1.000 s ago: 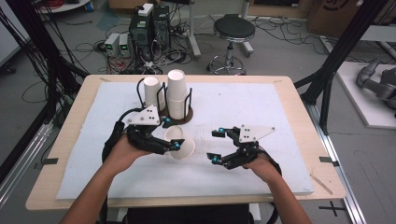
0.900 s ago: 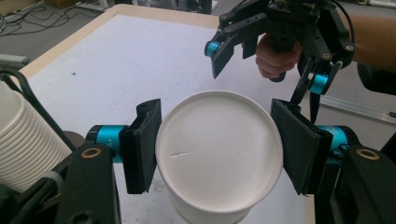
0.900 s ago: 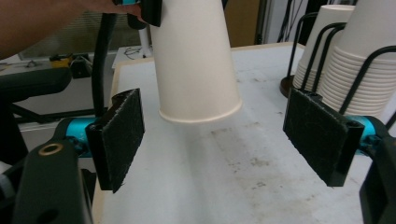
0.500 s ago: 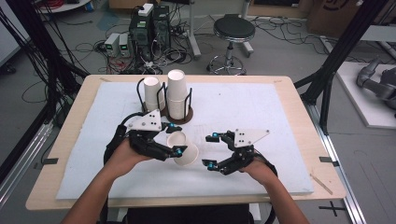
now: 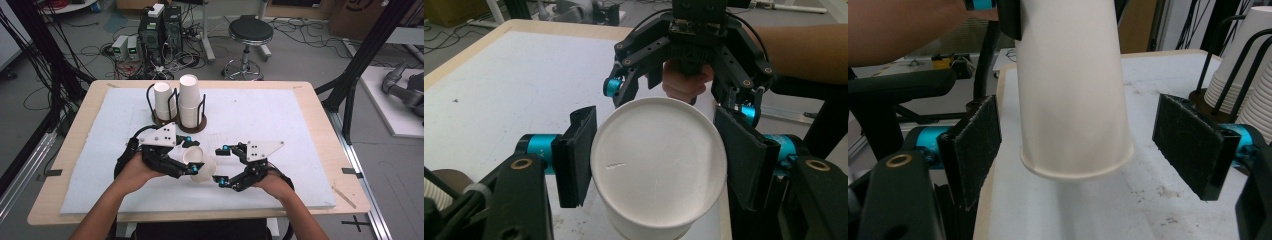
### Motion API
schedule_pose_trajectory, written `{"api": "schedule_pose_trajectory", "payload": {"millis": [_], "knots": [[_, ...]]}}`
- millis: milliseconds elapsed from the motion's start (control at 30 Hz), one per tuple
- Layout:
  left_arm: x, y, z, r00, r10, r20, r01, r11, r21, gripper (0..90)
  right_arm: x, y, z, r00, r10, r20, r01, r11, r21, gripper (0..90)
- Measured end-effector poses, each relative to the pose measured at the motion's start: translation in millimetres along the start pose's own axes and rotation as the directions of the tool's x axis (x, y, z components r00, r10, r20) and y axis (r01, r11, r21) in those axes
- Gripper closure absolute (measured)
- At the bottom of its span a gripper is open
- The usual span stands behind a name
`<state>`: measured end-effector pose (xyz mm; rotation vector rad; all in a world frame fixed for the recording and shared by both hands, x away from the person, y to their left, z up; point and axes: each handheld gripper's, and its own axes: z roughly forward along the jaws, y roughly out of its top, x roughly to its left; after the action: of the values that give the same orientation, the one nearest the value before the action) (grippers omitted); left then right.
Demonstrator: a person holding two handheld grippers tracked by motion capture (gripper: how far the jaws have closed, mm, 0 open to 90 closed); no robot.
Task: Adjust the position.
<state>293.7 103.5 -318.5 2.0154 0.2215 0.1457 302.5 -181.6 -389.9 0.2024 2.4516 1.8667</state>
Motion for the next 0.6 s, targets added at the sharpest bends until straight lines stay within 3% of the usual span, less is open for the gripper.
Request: {"api": "schedule_pose_trajectory", "payload": {"millis": [600], "knots": [[-2.5, 9.6, 9.9, 0.9976, 0.028, 0.063, -0.027, 0.9995, -0.016, 36.4, 2.4, -0.3, 6.6, 0.9996, -0.004, -0.027, 0.003, 1.000, -0.031, 19.6]]}}
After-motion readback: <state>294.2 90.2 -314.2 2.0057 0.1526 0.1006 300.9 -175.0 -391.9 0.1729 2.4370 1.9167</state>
